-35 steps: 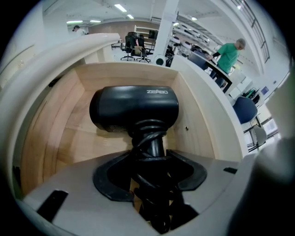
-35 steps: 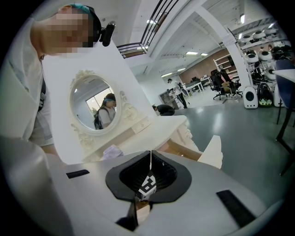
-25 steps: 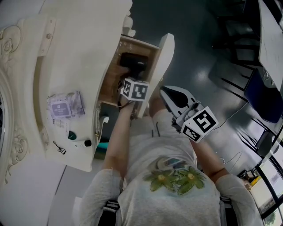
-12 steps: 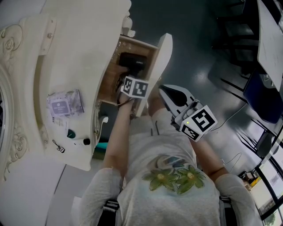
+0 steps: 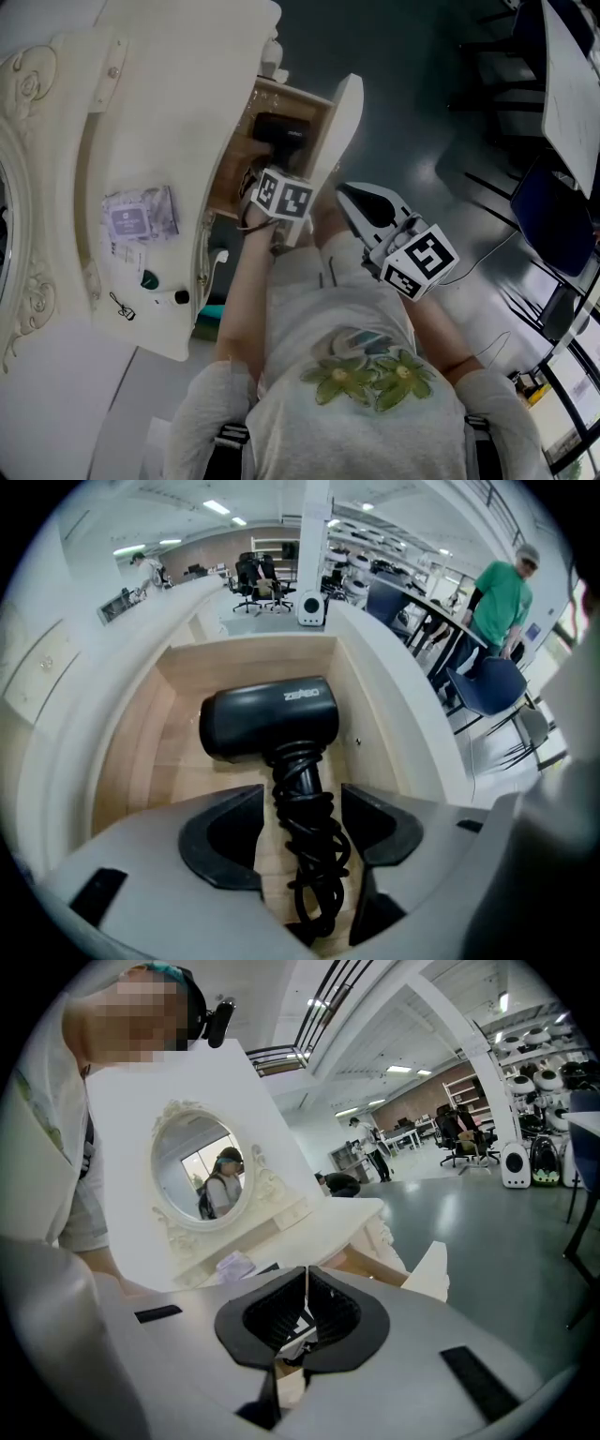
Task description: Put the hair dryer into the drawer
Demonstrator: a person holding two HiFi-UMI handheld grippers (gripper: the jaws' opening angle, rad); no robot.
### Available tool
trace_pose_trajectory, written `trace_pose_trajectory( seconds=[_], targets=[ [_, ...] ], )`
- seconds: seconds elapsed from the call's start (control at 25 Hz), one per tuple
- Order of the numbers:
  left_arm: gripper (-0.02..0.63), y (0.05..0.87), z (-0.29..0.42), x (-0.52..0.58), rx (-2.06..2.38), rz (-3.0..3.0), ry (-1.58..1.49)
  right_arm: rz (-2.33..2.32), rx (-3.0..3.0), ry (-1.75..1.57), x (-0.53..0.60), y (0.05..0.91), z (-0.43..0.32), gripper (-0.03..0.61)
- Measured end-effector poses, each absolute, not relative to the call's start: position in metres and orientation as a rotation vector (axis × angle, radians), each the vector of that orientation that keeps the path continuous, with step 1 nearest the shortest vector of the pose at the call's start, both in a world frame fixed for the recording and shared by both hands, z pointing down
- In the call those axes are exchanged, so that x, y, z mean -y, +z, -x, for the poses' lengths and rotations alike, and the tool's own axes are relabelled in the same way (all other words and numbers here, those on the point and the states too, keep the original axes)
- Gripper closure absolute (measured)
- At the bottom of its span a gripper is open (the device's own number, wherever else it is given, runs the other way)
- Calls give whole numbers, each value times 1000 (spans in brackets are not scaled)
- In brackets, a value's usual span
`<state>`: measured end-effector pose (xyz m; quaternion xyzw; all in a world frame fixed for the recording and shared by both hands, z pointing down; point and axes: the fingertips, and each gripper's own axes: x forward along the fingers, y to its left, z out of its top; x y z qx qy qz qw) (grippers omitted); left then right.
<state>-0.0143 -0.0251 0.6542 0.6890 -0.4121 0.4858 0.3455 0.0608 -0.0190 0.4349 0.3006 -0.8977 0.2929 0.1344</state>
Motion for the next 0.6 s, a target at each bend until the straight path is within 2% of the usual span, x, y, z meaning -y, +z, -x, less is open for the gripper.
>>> trace_pose_trajectory(
  seconds=[0.28, 0.32, 0.36, 0.4, 0.44, 0.6],
  targets=[
    [377, 594, 28, 36, 1236, -1845, 1062, -849, 2635, 828, 15, 426, -54, 555],
    [394, 582, 30, 39, 1263, -1858, 1027, -846, 2641, 824, 14, 424, -53, 555],
    [450, 570, 33, 41, 1296, -1871, 997, -844, 2645, 820, 13, 422, -52, 555],
    [544, 558, 36, 42, 1327, -1885, 968, -841, 2649, 816, 13, 420, -51, 555],
    [584, 545, 37, 43, 1347, -1907, 933, -839, 2653, 813, 11, 418, -51, 555],
    [603, 496, 29, 37, 1332, -2016, 714, -827, 2676, 798, 5, 409, -47, 555]
  ],
)
